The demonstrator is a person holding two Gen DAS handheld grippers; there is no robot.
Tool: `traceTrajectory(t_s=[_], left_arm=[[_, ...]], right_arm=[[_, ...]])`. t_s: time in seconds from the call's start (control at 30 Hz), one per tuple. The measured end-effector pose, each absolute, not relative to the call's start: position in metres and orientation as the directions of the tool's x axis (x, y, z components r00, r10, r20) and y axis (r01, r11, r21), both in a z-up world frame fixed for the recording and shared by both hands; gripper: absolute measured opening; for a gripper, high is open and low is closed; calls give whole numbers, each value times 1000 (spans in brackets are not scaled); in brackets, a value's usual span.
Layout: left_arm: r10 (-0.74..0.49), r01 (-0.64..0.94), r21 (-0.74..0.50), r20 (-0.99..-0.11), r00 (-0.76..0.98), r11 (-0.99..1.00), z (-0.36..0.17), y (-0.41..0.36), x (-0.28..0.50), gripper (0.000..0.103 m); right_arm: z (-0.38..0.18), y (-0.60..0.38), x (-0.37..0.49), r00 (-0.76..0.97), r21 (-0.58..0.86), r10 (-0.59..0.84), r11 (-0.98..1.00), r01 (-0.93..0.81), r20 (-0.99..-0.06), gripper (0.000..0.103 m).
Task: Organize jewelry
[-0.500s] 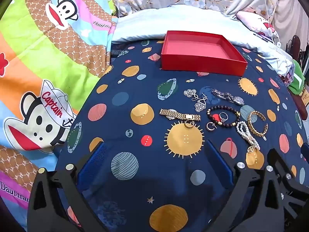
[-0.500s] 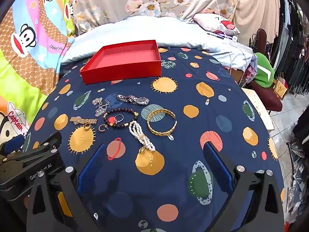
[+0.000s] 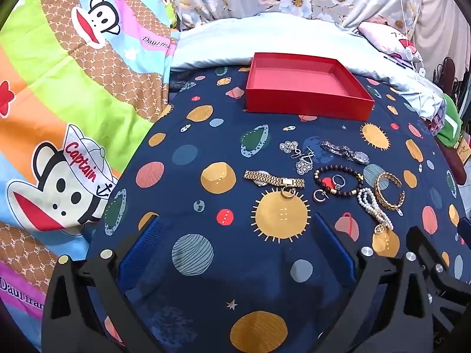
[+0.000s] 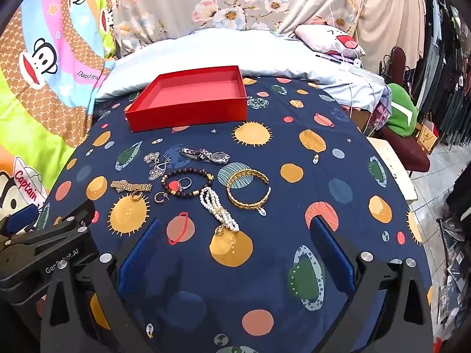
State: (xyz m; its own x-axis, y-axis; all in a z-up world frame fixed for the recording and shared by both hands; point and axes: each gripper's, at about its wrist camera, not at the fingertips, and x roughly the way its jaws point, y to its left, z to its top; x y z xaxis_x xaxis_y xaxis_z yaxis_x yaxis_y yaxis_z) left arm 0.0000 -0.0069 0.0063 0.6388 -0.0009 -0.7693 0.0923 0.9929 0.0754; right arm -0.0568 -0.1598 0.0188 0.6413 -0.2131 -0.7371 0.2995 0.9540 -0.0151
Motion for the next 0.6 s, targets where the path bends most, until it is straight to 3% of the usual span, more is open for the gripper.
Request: traceTrajectory(t_s=[0.6], left_arm=[[-11, 97, 67, -765, 643, 993, 7, 5, -3, 97]], right_arm=[[17, -161, -57, 639, -8, -210, 953, 303, -740, 98]])
